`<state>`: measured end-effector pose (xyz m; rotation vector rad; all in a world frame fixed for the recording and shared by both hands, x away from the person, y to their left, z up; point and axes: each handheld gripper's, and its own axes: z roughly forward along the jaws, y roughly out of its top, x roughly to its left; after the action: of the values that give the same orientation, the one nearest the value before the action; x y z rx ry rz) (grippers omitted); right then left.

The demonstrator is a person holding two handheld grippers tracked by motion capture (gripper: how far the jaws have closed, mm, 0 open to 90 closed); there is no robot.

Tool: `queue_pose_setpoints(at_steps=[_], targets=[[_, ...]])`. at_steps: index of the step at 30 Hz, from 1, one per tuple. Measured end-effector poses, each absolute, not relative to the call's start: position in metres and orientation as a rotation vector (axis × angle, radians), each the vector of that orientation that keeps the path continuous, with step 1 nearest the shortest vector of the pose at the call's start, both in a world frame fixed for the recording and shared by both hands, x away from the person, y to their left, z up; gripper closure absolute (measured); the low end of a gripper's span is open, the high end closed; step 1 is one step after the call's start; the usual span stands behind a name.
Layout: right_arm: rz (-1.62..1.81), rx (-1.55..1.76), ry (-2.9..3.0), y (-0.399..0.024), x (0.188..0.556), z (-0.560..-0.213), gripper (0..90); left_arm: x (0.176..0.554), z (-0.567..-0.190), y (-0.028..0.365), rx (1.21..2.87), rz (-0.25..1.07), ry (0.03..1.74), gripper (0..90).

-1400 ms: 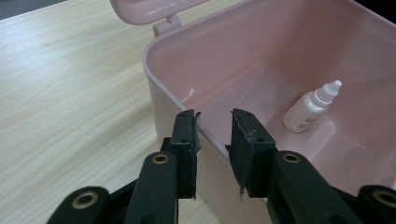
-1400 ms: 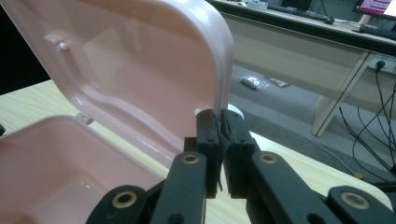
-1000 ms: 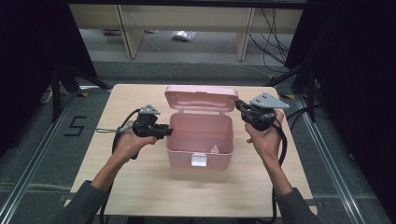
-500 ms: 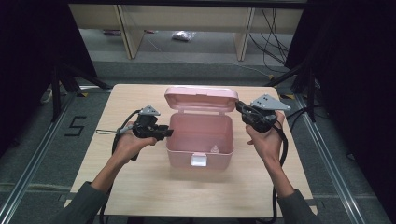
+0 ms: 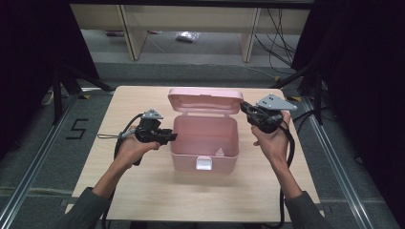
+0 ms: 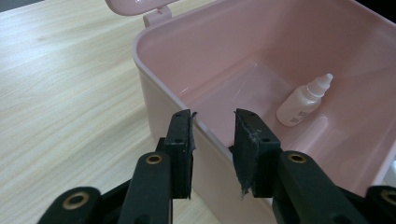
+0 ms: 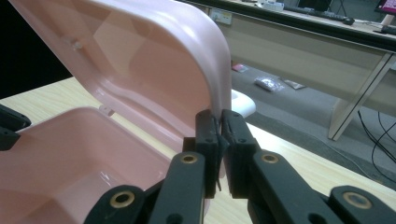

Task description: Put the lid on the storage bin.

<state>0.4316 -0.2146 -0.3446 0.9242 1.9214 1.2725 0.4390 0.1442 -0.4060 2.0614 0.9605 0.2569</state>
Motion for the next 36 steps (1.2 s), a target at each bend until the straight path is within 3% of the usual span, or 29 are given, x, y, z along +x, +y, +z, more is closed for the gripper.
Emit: queue_pose_setpoints(at_steps=[17, 36], targets=[[1.303, 0.929, 1.929, -0.217, 0.418, -0.348, 85.0, 0.437, -0.409, 0.149, 2.017, 0.250, 0.935, 68.3], [1.366, 0.940, 1.974, -0.220, 0.402, -0.356, 81.3, 0.416, -0.400, 0.173, 1.950, 0.253, 0.928, 58.7]])
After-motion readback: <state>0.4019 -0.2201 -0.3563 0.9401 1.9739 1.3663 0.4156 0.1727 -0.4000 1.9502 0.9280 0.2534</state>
